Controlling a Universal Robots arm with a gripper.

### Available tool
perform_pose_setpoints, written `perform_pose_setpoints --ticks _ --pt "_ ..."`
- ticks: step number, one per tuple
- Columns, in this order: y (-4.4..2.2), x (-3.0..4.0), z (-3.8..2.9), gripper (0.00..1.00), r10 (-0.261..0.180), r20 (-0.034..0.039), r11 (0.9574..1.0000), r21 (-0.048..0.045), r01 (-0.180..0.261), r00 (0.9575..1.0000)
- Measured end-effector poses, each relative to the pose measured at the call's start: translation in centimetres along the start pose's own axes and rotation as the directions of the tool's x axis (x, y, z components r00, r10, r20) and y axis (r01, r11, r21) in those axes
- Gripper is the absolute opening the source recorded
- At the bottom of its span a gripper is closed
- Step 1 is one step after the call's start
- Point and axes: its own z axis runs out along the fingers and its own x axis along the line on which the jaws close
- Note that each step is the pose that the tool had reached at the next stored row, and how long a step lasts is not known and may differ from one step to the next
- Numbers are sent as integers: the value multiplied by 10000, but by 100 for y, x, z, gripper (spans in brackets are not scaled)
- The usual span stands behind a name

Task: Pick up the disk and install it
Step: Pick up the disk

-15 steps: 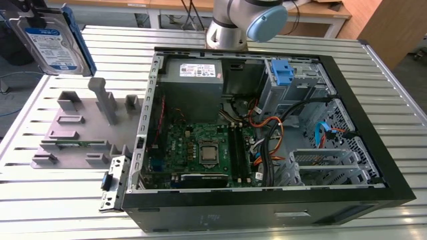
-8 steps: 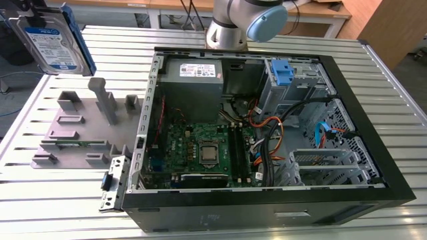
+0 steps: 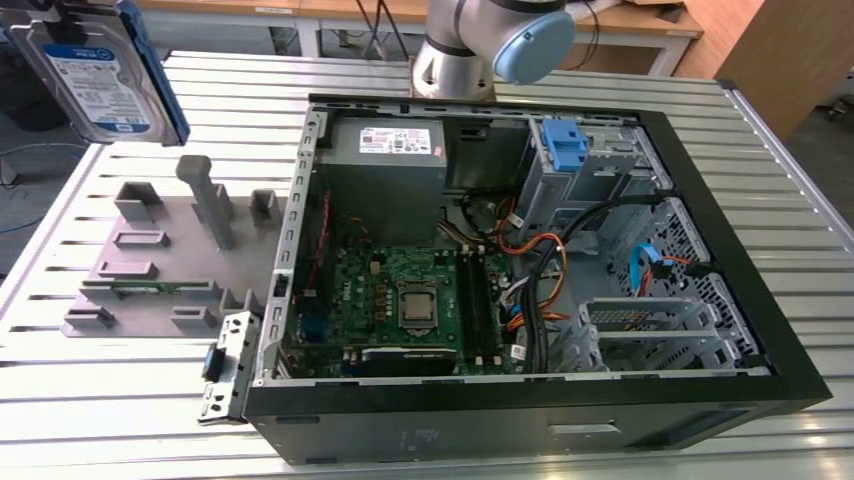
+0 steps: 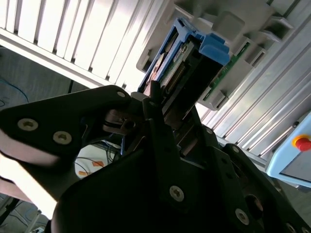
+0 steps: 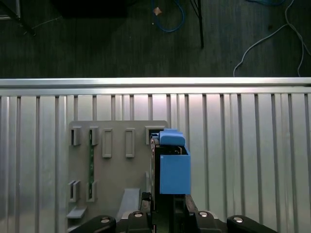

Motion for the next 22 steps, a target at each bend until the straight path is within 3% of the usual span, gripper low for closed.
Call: perform_pose_setpoints --ticks 4,12,22 --pt "3 -6 -97 35 0 -1 10000 -1 0 10000" --pt "8 -13 -223 35 1 0 10000 0 -1 10000" --pt "9 -15 -252 35 0 0 10000 1 0 10000"
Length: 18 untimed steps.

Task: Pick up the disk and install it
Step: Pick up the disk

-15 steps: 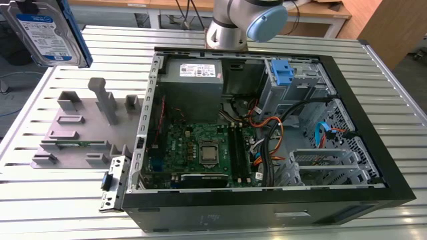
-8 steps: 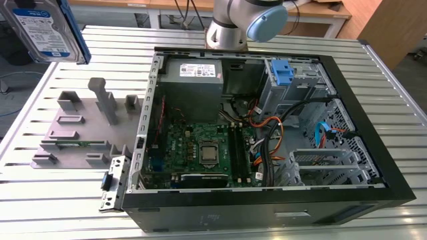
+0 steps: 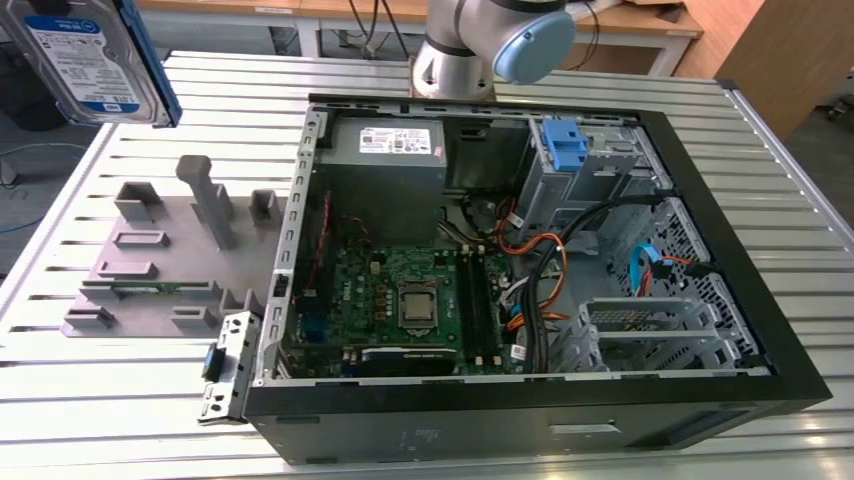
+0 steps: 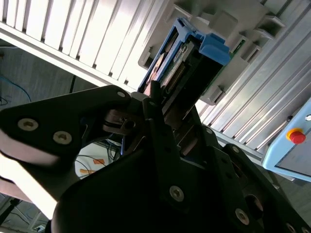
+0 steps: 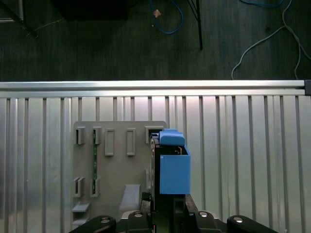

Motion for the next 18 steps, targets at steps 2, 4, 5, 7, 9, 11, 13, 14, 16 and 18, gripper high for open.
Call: perform_pose_setpoints --ticks 2,4,5,7,9,11,13,14,16,18 --pt "0 0 -2 35 0 0 10000 -1 0 10000" --pt "0 0 -7 35 0 -1 10000 -2 0 10000" --pt "1 -1 -14 35 0 -1 10000 -2 0 10000" --pt "1 -2 -33 35 0 -1 10000 0 0 10000" --pt "2 -4 -60 35 0 0 10000 0 0 10000" --pt "3 -5 -82 35 0 0 10000 0 0 10000" --pt "3 -6 -97 35 0 -1 10000 0 0 10000" --pt "3 -6 -101 35 0 -1 10000 0 0 10000" --pt "4 -6 -106 35 0 0 10000 0 0 10000" --pt "4 -7 -117 35 0 0 10000 -1 0 10000"
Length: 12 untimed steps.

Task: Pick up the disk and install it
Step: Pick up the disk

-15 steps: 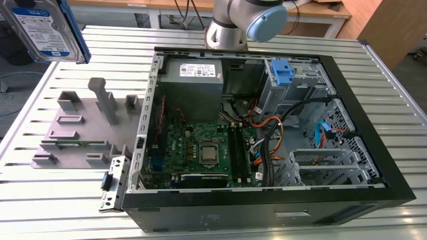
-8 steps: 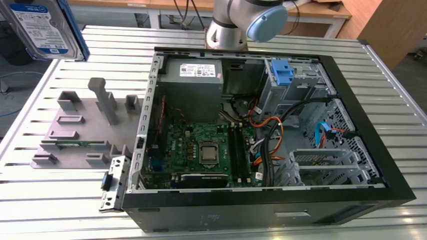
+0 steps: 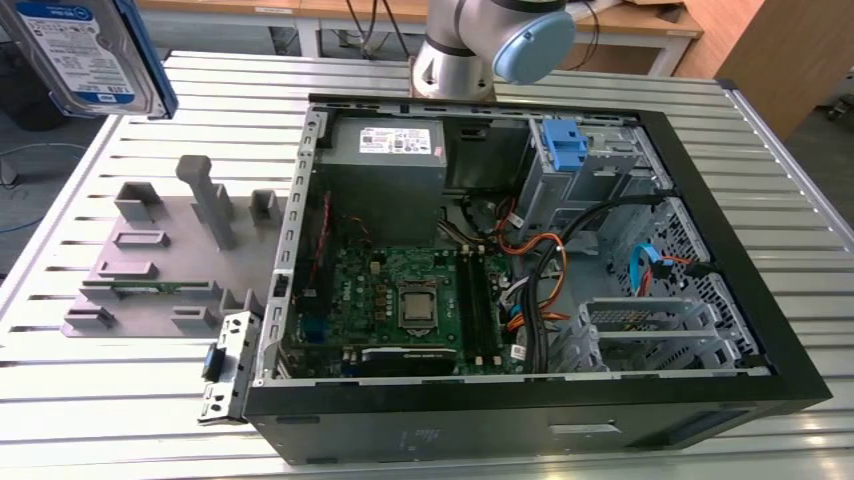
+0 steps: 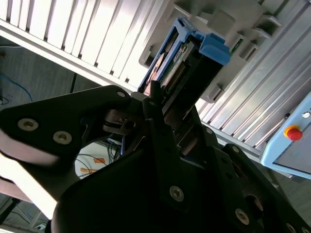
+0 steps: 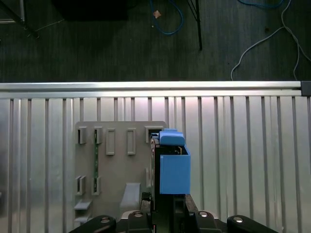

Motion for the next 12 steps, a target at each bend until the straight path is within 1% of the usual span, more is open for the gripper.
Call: perform_pose_setpoints --ticks 5,8,12 --pt "3 -5 -82 35 0 0 10000 0 0 10000" --pt "4 -7 -120 35 0 0 10000 1 0 10000" --pt "7 -12 -201 35 0 0 10000 0 0 10000"
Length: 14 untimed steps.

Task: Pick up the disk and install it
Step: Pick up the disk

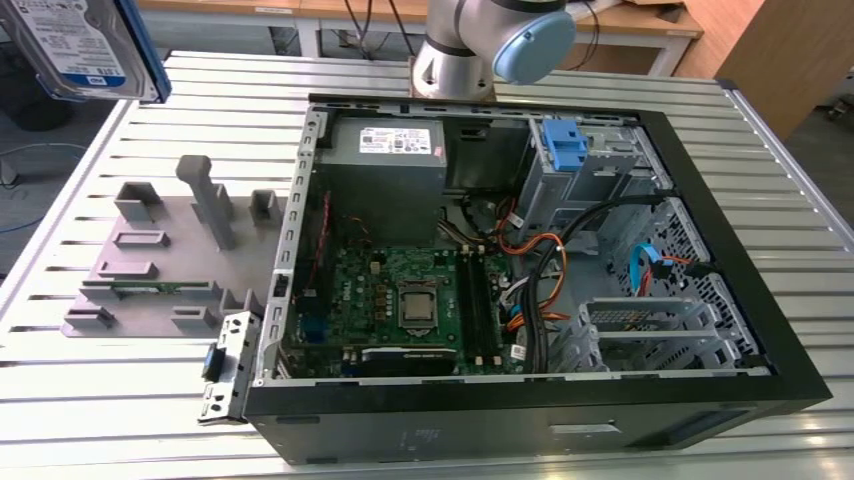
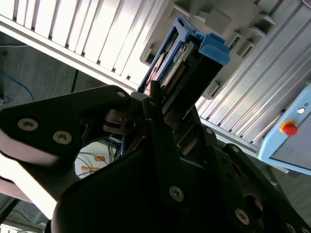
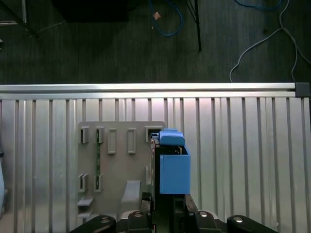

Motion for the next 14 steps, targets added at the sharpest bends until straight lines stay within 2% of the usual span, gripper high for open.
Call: perform_pose_setpoints --ticks 14 --pt "6 -11 -187 35 0 0 10000 1 0 10000"
